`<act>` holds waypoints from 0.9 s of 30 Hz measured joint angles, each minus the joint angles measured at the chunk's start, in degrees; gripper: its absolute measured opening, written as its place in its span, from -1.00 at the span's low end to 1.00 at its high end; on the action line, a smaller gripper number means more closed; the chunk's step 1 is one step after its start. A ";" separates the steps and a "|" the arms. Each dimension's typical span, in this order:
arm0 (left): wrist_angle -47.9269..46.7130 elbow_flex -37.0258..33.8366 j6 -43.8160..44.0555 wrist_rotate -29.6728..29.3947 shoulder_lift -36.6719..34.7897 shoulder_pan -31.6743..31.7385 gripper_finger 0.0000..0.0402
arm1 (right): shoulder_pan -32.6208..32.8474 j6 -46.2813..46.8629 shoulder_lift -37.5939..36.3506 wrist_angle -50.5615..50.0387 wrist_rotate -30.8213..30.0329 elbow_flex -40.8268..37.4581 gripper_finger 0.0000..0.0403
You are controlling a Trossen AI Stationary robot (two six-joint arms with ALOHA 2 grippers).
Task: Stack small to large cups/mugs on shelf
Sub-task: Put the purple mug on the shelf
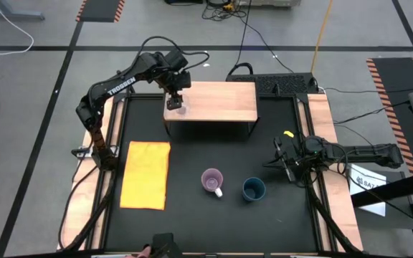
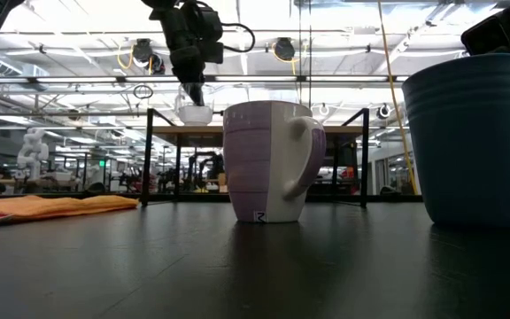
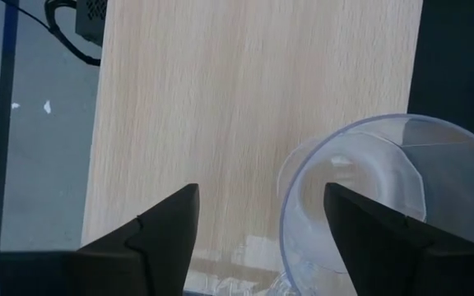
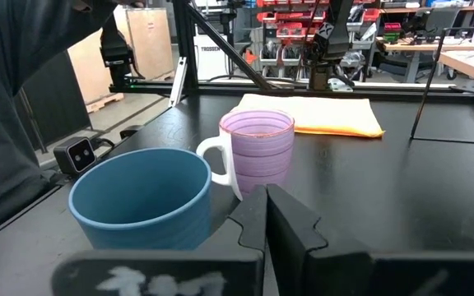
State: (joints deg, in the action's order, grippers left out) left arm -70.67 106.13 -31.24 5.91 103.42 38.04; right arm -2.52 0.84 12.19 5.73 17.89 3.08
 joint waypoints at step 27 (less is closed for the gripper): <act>-8.95 20.68 3.96 -0.71 -0.42 -4.27 0.32 | -0.02 0.79 -0.02 0.01 0.00 0.01 -1.00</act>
State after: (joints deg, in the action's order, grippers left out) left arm -79.63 126.81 -27.28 5.20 103.00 33.77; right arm -2.54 1.63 12.17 5.74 17.89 3.09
